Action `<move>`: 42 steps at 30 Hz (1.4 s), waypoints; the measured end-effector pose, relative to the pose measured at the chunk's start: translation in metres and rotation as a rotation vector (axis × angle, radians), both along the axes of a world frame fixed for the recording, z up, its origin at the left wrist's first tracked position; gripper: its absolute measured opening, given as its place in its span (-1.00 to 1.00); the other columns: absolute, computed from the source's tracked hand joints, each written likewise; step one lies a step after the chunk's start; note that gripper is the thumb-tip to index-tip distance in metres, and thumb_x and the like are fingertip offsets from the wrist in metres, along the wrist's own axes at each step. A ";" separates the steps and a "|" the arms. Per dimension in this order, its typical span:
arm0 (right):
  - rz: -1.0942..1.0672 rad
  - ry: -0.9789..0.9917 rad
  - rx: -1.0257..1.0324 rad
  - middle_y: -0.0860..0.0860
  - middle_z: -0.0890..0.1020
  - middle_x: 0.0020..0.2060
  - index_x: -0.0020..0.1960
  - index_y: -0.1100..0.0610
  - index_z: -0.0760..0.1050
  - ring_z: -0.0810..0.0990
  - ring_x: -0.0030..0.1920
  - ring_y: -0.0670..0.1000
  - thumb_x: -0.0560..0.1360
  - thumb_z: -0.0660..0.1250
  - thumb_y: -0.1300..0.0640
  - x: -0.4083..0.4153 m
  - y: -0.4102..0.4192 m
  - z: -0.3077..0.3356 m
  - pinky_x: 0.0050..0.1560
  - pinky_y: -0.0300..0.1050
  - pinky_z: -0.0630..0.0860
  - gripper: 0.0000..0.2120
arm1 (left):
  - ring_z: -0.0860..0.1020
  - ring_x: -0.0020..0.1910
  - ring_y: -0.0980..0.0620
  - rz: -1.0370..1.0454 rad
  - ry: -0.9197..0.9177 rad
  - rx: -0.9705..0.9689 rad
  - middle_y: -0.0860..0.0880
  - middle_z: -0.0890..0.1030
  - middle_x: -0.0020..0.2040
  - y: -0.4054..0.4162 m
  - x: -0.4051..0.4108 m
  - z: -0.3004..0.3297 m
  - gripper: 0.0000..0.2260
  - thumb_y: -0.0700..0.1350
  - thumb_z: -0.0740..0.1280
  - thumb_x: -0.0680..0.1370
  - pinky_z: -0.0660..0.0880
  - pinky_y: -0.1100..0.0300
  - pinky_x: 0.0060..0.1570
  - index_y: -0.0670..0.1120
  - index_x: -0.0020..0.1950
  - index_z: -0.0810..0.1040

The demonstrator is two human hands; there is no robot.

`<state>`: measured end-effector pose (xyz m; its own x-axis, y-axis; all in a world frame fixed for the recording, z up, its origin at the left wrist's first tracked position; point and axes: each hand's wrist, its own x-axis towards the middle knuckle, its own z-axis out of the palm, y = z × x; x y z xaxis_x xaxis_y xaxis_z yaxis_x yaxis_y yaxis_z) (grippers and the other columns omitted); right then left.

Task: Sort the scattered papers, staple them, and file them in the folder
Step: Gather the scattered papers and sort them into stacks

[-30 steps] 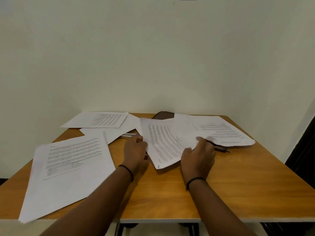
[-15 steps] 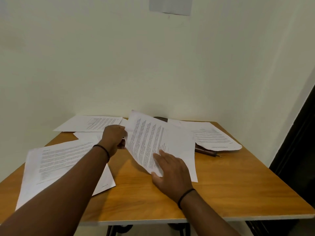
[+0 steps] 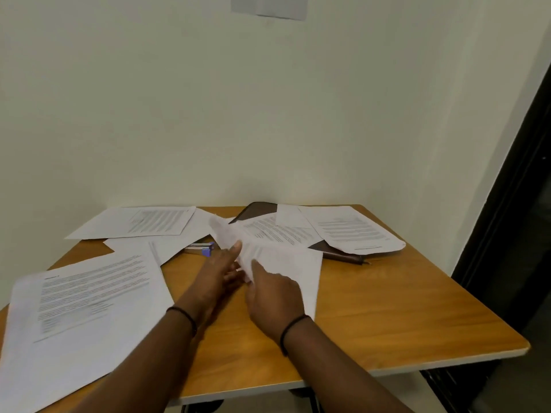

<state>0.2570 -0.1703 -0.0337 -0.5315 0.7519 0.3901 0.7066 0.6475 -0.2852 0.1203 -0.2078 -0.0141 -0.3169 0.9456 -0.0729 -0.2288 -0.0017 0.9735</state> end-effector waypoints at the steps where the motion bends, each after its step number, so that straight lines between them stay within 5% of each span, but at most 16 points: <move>1: 0.127 0.083 -0.226 0.08 0.59 0.28 0.56 0.05 0.21 0.59 0.22 0.06 0.62 0.17 0.04 -0.003 -0.006 0.007 0.21 -0.07 0.54 -0.48 | 0.62 0.20 -0.17 0.000 -0.054 0.040 -0.12 0.64 0.22 0.001 0.000 -0.004 -0.52 0.14 0.33 0.55 0.59 -0.08 0.12 -0.03 0.41 0.43; 3: 0.324 0.318 -0.542 0.02 0.50 0.39 0.53 0.03 0.28 0.48 0.37 -0.03 0.62 0.18 0.11 -0.003 -0.013 0.021 0.39 -0.13 0.42 -0.53 | 0.62 0.19 -0.20 0.059 -0.095 0.109 -0.13 0.65 0.20 0.003 -0.006 -0.008 -0.69 -0.07 0.32 0.61 0.58 -0.15 0.13 -0.03 0.36 0.49; 6: 0.171 0.559 -0.425 0.01 0.65 0.17 0.25 0.09 0.59 0.59 0.19 -0.06 0.60 0.20 0.25 0.015 0.010 0.026 0.28 -0.13 0.52 -0.70 | 0.63 0.14 -0.20 0.207 -0.083 0.076 -0.14 0.65 0.19 0.012 -0.012 -0.018 -0.74 -0.31 0.24 0.62 0.56 -0.21 0.16 -0.02 0.21 0.53; 8: -0.101 0.495 -0.180 0.05 0.66 0.11 0.16 0.15 0.62 0.59 0.15 0.00 0.59 0.23 0.27 0.037 0.037 0.026 0.18 -0.19 0.52 -0.76 | 0.62 0.15 -0.22 0.223 -0.060 0.043 -0.16 0.65 0.18 0.018 -0.011 -0.023 -0.72 -0.37 0.22 0.61 0.54 -0.23 0.18 -0.06 0.17 0.56; 11: -0.347 0.312 0.010 0.09 0.59 0.20 0.29 0.17 0.52 0.52 0.23 0.07 0.57 0.29 0.25 0.065 0.076 0.022 0.21 -0.14 0.47 -0.70 | 0.60 0.14 -0.27 0.226 -0.039 -0.001 -0.22 0.64 0.16 0.022 -0.009 -0.027 -0.71 -0.41 0.20 0.57 0.54 -0.21 0.17 -0.20 0.21 0.56; 14: -0.459 0.065 0.079 0.09 0.51 0.26 0.37 0.13 0.41 0.47 0.25 0.09 0.58 0.30 0.15 0.082 0.106 0.016 0.26 -0.04 0.42 -0.64 | 0.60 0.12 -0.28 0.217 -0.010 -0.024 -0.23 0.63 0.15 0.023 -0.012 -0.028 -0.68 -0.42 0.21 0.54 0.58 -0.13 0.08 -0.24 0.26 0.52; 20: -0.629 -0.254 0.083 0.07 0.57 0.10 0.21 0.05 0.52 0.51 0.13 0.08 0.61 0.27 0.04 0.104 0.134 0.011 0.18 0.01 0.43 -0.78 | 0.67 0.01 -0.24 0.161 0.034 -0.030 -0.18 0.68 0.08 0.024 -0.010 -0.031 -0.74 -0.38 0.26 0.54 0.62 -0.20 0.05 -0.20 0.20 0.55; 23: -0.594 -0.239 0.127 0.03 0.64 -0.01 0.15 0.05 0.56 0.58 0.00 0.06 0.63 0.21 0.05 0.104 0.132 0.019 0.10 -0.03 0.47 -0.81 | 0.68 0.01 -0.23 0.148 0.036 -0.025 -0.17 0.68 0.09 0.024 -0.011 -0.031 -0.73 -0.37 0.27 0.54 0.61 -0.21 0.05 -0.19 0.22 0.55; 27: -0.302 0.037 0.018 0.04 0.60 -0.20 0.31 0.03 0.39 0.57 -0.20 0.06 0.62 0.17 0.15 0.082 0.110 0.046 -0.21 -0.10 0.47 -0.73 | 0.68 0.01 -0.22 0.174 0.034 -0.004 -0.18 0.69 0.09 0.022 -0.014 -0.030 -0.75 -0.37 0.27 0.55 0.61 -0.20 0.06 -0.21 0.20 0.56; 30: -0.159 0.106 -0.088 -0.01 0.60 -0.30 0.07 0.09 0.53 0.59 -0.27 0.05 0.55 0.22 0.20 0.056 0.093 0.067 -0.30 -0.13 0.51 -0.84 | 0.68 0.02 -0.20 0.161 0.043 0.021 -0.18 0.68 0.11 0.020 -0.012 -0.031 -0.73 -0.37 0.27 0.56 0.60 -0.22 0.08 -0.20 0.23 0.55; 32: -0.096 0.295 -0.329 0.05 0.68 -0.28 -0.09 0.21 0.62 0.66 -0.33 0.06 0.52 0.28 0.22 0.037 0.082 0.085 -0.37 -0.14 0.57 -0.85 | 0.68 0.05 -0.19 0.138 0.039 0.058 -0.18 0.67 0.13 0.017 -0.011 -0.031 -0.74 -0.34 0.26 0.59 0.59 -0.22 0.10 -0.18 0.26 0.54; 34: -0.005 0.520 -0.671 0.19 0.71 -0.24 -0.05 0.29 0.63 0.67 -0.36 0.12 0.50 0.34 0.27 0.021 0.069 0.105 -0.42 -0.14 0.57 -0.88 | 0.67 0.09 -0.18 0.118 0.008 0.107 -0.16 0.68 0.15 0.014 -0.009 -0.029 -0.77 -0.20 0.24 0.66 0.59 -0.17 0.12 -0.14 0.30 0.53; 36: 0.104 0.639 -0.867 0.24 0.71 -0.11 0.04 0.32 0.61 0.72 -0.20 0.19 0.52 0.35 0.28 0.011 0.065 0.119 -0.32 -0.10 0.64 -0.85 | 0.66 0.13 -0.15 0.113 -0.069 0.138 -0.13 0.67 0.17 0.010 -0.010 -0.025 -0.69 0.01 0.18 0.68 0.58 -0.10 0.12 -0.08 0.34 0.52; 39: 0.144 0.615 -0.727 0.17 0.71 -0.06 0.03 0.24 0.64 0.72 -0.11 0.09 0.53 0.35 0.28 0.004 0.072 0.117 -0.25 -0.12 0.65 -0.88 | 0.65 0.13 -0.12 0.113 -0.130 0.147 -0.12 0.66 0.20 0.007 -0.012 -0.022 -0.57 0.18 0.04 0.66 0.60 -0.06 0.08 0.03 0.39 0.48; 42: -0.012 0.466 -0.344 0.01 0.70 -0.31 -0.22 0.14 0.65 0.70 -0.30 0.03 0.49 0.42 0.12 0.000 0.081 0.104 -0.24 -0.05 0.66 -0.86 | 0.60 0.25 -0.15 0.057 -0.196 0.193 -0.13 0.60 0.30 0.006 -0.016 -0.020 -0.39 0.34 -0.07 0.59 0.56 -0.10 0.21 0.05 0.47 0.41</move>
<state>0.2570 -0.0888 0.0703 -0.3530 0.8818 0.3127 0.4625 0.4550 -0.7609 0.1038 -0.2023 -0.0341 -0.3681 0.9289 0.0417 -0.4066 -0.2011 0.8912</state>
